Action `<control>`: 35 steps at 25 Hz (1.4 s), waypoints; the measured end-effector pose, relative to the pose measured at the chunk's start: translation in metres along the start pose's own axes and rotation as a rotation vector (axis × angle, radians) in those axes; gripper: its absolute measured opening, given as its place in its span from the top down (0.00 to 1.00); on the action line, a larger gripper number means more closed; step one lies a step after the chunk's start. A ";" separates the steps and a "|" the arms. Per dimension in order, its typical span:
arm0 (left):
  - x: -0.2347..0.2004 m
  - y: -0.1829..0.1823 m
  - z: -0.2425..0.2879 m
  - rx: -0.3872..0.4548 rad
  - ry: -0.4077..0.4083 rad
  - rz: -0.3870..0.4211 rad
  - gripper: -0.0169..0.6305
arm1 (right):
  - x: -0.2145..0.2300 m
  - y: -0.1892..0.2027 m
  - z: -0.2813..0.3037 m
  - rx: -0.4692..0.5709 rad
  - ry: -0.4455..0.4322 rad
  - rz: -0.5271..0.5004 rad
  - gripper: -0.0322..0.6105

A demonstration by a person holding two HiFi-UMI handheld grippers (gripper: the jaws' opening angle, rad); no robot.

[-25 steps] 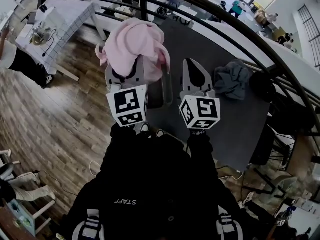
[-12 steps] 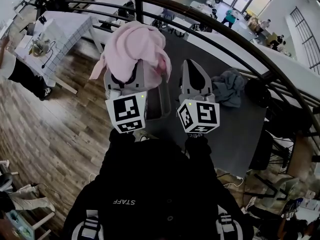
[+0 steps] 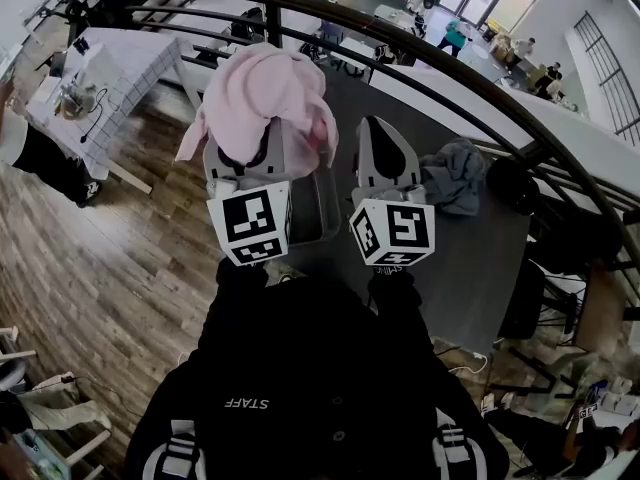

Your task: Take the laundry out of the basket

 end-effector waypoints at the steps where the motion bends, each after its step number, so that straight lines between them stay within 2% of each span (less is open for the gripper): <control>1: 0.000 0.000 0.000 -0.001 0.001 0.000 0.71 | -0.001 0.000 0.001 0.000 0.000 -0.001 0.93; 35: 0.002 0.003 0.002 -0.011 0.006 0.002 0.71 | -0.004 0.004 0.003 -0.024 0.006 -0.023 0.93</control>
Point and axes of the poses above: the fingertips, and each gripper's own axes: z forward along the fingers, x to its right, y out of its underside, the point moved 3 cm from there along -z, backward along the fingers, and after that the axes turned 11 degrees about x, right-handed, at the moved point
